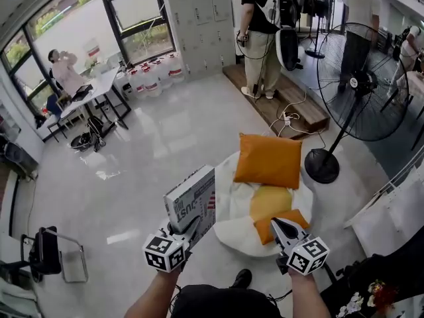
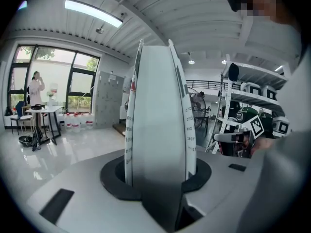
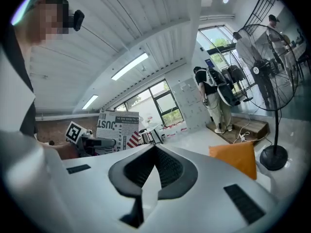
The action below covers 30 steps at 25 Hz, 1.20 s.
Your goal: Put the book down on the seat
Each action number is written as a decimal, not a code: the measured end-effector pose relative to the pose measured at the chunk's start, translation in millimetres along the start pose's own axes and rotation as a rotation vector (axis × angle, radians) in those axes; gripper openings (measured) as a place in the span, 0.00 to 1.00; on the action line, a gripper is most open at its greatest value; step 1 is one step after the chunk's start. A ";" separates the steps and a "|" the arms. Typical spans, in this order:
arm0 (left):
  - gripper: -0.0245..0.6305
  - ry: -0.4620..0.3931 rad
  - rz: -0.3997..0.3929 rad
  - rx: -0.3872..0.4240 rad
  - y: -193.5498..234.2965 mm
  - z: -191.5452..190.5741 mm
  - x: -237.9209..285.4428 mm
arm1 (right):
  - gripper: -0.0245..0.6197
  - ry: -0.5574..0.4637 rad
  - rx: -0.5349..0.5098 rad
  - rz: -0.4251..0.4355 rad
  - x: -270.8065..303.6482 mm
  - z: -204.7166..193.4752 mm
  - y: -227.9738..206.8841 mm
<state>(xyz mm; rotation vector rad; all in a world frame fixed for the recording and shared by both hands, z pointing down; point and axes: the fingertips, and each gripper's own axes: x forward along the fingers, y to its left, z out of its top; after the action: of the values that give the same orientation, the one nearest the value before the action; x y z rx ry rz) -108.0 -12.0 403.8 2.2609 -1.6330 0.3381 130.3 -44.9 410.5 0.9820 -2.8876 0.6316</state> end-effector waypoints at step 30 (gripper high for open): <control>0.27 0.025 -0.191 -0.035 129.1 54.4 195.1 | 0.06 0.045 -0.034 -0.158 178.8 56.8 -83.5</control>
<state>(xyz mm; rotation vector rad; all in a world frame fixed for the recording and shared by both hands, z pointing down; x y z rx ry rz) -169.3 -240.8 443.9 2.3521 -1.3855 0.2862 42.3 -230.3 416.4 1.1611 -2.7381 0.5840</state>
